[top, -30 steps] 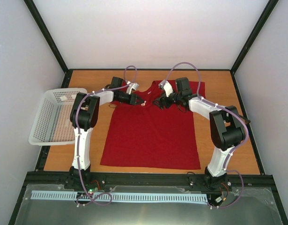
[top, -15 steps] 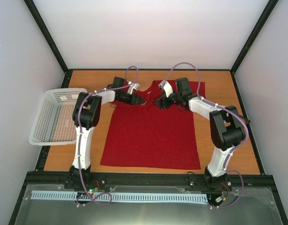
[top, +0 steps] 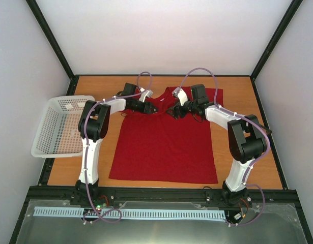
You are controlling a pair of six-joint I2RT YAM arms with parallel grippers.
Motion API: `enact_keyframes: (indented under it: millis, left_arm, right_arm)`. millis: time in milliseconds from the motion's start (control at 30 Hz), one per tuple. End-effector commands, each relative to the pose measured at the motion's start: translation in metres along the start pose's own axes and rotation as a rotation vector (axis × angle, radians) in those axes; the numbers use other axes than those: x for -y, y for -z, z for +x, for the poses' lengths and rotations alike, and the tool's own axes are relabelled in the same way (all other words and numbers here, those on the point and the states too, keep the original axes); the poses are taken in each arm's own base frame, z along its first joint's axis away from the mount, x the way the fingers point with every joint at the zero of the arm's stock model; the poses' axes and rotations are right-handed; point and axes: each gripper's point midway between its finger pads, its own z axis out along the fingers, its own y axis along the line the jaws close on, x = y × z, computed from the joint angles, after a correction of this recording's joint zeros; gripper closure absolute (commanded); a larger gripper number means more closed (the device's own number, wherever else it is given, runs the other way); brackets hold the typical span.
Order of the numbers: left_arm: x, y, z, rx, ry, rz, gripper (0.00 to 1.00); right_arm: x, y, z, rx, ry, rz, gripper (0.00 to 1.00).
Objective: Pin the brooch onto the clothing
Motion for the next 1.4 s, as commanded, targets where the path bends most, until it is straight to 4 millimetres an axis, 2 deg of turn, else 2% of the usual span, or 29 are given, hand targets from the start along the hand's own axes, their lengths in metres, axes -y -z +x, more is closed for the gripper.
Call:
enact_keyframes:
  millis: [0, 100, 200, 333, 500, 733, 1033, 1200, 1300, 1367]
  left_arm:
    - [0.010, 0.012, -0.015, 0.050, -0.028, -0.023, 0.59]
    - [0.021, 0.009, -0.005, 0.037, -0.020, 0.042, 0.63]
    - [0.028, 0.010, 0.001, 0.029, -0.013, 0.072, 0.74]
    - [0.035, 0.010, -0.001, 0.029, -0.009, 0.113, 0.75]
    - [0.030, 0.009, -0.006, 0.035, 0.017, 0.087, 0.70]
    - [0.010, 0.014, -0.020, 0.066, -0.003, -0.066, 0.63]
    - [0.008, 0.016, -0.027, 0.080, -0.004, -0.085, 0.61]
    - [0.005, 0.008, -0.024, 0.056, 0.010, -0.059, 0.64]
    - [0.006, 0.005, -0.022, 0.048, 0.019, -0.033, 0.73]
    - [0.007, 0.004, -0.020, 0.042, 0.020, -0.024, 0.75]
  right_arm:
    - [0.001, -0.004, 0.009, -0.013, -0.002, -0.023, 0.19]
    - [0.002, -0.004, 0.009, -0.015, -0.004, -0.021, 0.20]
    - [0.000, -0.004, 0.008, -0.012, 0.001, -0.026, 0.21]
    - [0.000, -0.003, 0.008, -0.011, 0.001, -0.029, 0.21]
    - [-0.001, -0.003, 0.009, -0.016, 0.002, -0.029, 0.22]
    - [-0.001, -0.003, 0.008, -0.014, 0.003, -0.035, 0.23]
    - [-0.002, -0.004, 0.009, -0.022, 0.005, -0.038, 0.23]
    - [-0.002, -0.004, 0.009, -0.021, 0.005, -0.043, 0.24]
    - [-0.003, -0.004, 0.010, -0.023, 0.005, -0.045, 0.24]
    - [-0.003, -0.004, 0.010, -0.025, 0.003, -0.046, 0.25]
